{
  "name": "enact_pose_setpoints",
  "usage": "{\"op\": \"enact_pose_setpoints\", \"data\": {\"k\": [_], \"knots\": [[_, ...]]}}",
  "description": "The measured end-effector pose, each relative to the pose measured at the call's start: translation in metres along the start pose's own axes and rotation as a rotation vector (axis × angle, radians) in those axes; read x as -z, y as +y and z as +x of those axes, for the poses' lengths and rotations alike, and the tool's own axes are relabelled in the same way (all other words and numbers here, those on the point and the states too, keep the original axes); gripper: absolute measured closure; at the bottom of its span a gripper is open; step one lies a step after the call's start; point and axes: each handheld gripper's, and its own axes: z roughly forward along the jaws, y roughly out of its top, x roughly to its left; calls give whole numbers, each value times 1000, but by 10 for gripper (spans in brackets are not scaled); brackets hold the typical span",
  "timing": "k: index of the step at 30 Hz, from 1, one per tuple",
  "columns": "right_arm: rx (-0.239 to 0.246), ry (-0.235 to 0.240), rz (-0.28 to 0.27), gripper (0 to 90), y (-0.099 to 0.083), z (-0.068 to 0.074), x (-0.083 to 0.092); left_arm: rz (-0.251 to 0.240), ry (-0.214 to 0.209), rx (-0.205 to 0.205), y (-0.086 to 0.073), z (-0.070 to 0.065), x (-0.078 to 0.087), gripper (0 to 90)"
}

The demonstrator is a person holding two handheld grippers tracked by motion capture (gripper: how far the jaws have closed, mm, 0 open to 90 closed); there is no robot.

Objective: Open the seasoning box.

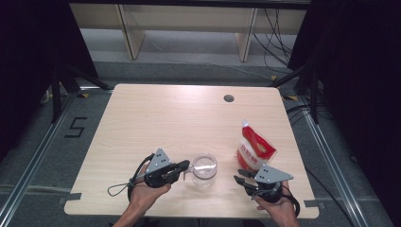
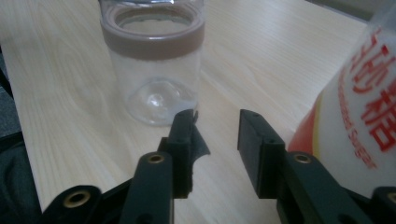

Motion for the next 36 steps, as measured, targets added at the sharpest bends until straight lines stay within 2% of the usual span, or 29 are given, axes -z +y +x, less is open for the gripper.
{"op": "enact_pose_setpoints", "data": {"k": [6, 9, 10, 11, 13, 15, 17, 18, 19, 23, 25, 26, 30, 35, 36], "knots": [[5, 9, -18, 782, 8, 2, -9, 2, 1, -7, 0, 0, 0, 884], [16, 17, -22, 807, 11, 2, -14, -1, 2, 3, 0, -1, 0, 884], [15, 18, -13, 821, 12, 2, -17, 1, 1, -9, 0, 0, 0, 885], [23, 22, -20, 826, 12, 2, -18, -2, -1, 4, -1, -1, 0, 885], [18, 26, -27, 837, 13, 2, -20, -1, -2, -14, 0, -1, 0, 887], [27, 28, -18, 841, 13, 1, -20, 0, -3, -13, 0, -1, 0, 888], [13, 30, -14, 850, 14, 3, -21, 0, -14, -6, -1, -2, -2, 889], [28, 22, -31, 854, 14, 2, -23, 4, -15, -18, -1, -3, -2, 889], [19, 24, -30, 858, 14, 3, -23, 9, -10, -26, -1, -4, -2, 890], [29, 36, -25, 866, 15, 2, -24, 9, -16, -29, 0, -3, -2, 890], [33, 54, -41, 870, 16, 2, -25, 6, -18, -24, -1, -3, -2, 890], [38, 36, -33, 873, 17, 2, -24, 3, -12, -14, -1, -3, -2, 890], [41, 47, -54, 877, 20, 5, -27, -3, -12, -6, -2, -3, -2, 890], [52, 59, -54, 879, 23, 6, -28, -9, -13, -5, -3, -3, -2, 890], [53, 63, -62, 879, 24, 6, -29, -11, -10, 10, -4, -4, -2, 890]]}}
